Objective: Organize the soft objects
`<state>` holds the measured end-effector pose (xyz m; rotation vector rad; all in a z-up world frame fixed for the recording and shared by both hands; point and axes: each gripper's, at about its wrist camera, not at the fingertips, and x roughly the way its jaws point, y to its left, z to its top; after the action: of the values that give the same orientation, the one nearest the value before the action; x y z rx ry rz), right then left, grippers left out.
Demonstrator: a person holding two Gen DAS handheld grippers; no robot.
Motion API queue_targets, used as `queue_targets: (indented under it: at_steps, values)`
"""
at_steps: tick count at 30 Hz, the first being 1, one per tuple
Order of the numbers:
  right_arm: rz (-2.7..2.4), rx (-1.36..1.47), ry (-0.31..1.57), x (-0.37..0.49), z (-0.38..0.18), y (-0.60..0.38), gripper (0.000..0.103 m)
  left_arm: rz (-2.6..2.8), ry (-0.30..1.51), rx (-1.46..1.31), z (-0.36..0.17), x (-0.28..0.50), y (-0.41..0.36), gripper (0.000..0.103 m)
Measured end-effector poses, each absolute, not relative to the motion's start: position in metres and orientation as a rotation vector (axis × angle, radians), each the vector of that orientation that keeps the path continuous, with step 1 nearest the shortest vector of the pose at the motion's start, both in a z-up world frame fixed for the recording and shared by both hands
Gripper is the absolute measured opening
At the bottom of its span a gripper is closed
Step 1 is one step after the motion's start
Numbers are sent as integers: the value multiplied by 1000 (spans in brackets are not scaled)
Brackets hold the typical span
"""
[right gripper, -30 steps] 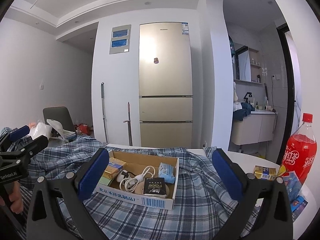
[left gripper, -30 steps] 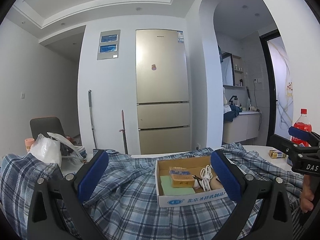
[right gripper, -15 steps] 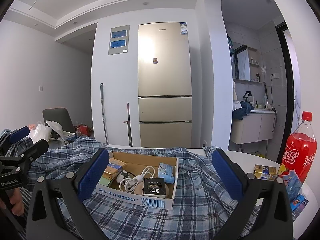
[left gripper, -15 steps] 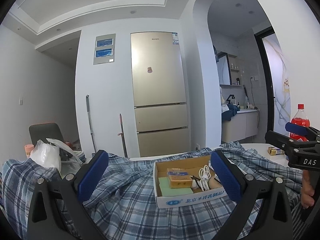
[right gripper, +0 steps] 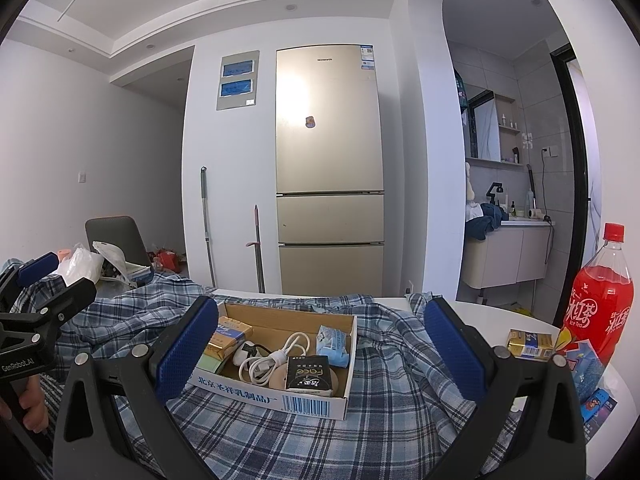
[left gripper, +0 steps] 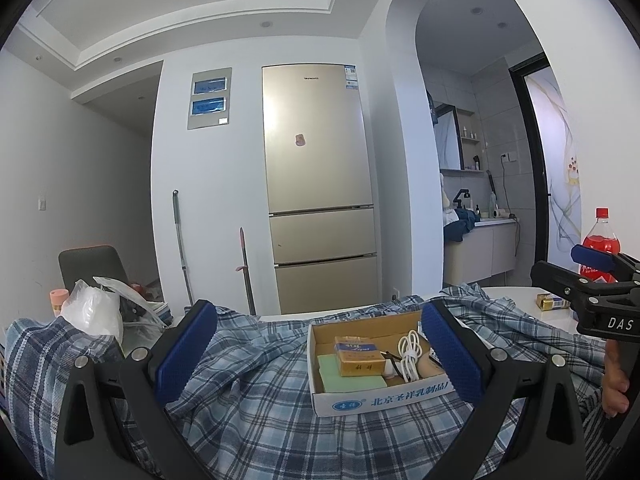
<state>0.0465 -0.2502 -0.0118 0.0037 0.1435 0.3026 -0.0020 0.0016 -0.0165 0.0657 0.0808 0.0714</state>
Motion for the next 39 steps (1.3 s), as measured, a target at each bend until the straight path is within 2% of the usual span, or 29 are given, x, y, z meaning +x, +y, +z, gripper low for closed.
queue_targets:
  at_steps: [39]
  values:
    - [302,7,145,46,-12,-251,103,70,86,74,-17,-3,1,103]
